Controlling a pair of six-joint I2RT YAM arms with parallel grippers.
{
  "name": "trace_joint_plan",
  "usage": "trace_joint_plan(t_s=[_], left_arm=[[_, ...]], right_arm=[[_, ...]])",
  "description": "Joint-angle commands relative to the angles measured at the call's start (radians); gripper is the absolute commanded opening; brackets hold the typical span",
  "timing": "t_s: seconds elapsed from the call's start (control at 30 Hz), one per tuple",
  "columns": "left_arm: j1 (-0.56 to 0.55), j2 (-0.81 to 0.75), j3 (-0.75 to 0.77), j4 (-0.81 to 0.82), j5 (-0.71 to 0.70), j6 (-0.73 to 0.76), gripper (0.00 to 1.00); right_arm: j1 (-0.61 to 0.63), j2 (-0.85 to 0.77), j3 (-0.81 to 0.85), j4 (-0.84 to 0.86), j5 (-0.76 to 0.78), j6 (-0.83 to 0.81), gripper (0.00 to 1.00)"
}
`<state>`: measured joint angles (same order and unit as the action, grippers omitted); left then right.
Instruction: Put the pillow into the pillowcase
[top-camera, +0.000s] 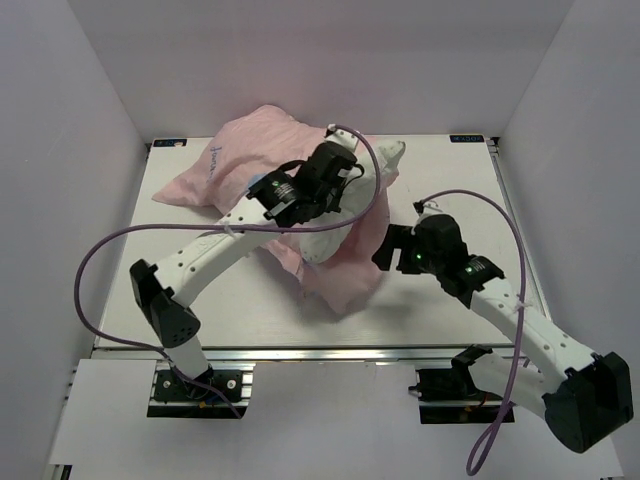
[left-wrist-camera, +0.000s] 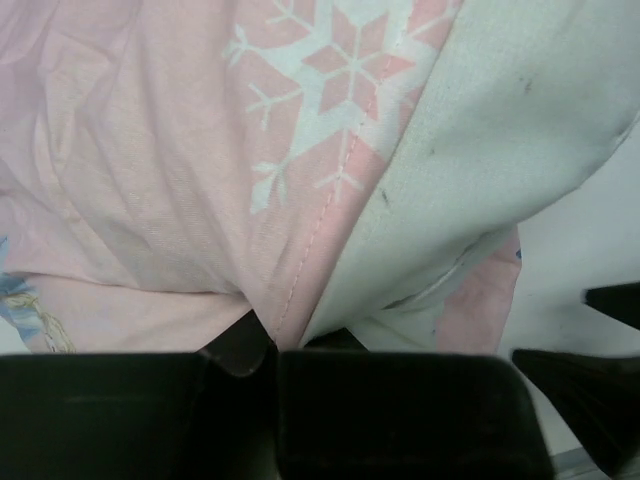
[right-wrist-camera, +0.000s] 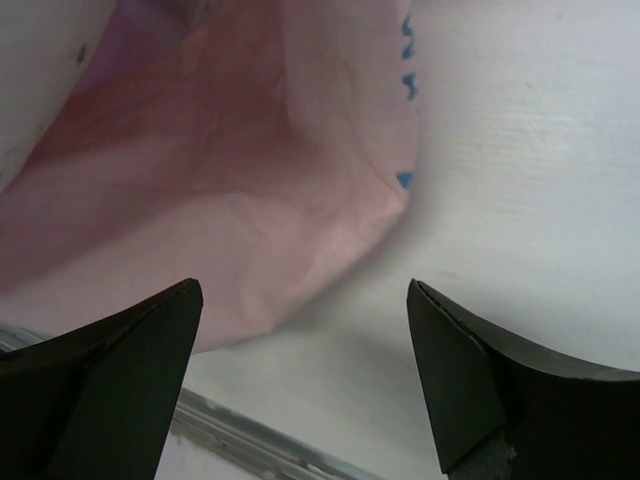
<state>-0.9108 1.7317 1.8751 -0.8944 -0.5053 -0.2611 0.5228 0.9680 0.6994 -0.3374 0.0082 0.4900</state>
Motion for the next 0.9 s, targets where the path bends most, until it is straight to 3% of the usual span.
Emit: trace_joint_plan(t_s=[0.0,0.13,0.2,0.33,0.47,0.6,0.87], left_arm=[[0.001,-0.069,0.041,0.098,0.082,-0.012,0.00],[0.004,-0.064,0.055,0.104,0.105,-0.013,0.00],[0.009,-0.055,0.064,0.101,0.106,-0.018,0.00],[0.018,-0.043,0.076,0.094,0.134,-0.035,0.00],[0.032,-0.047,0.082,0.095,0.160,-0.069,0.00],[0.039,-0.061,0.076,0.112,0.180,-0.075,0.00],[0.050,-0.127,0.045,0.141,0.186,-0.090,0.00]], right_arm=[[-0.003,0.066,0.106,0.188,-0.013,0.065,0.86],[-0.001,0.208,0.199,0.221,0.004,0.099,0.74],[-0.001,0.242,0.219,0.245,-0.032,0.117,0.73],[0.002,0.273,0.192,0.374,-0.056,0.140,0.65],[0.005,0.331,0.169,0.414,-0.013,0.137,0.63],[0.022,0.392,0.170,0.468,-0.013,0.118,0.54],[0.062,0.512,0.219,0.454,0.224,0.142,0.51]])
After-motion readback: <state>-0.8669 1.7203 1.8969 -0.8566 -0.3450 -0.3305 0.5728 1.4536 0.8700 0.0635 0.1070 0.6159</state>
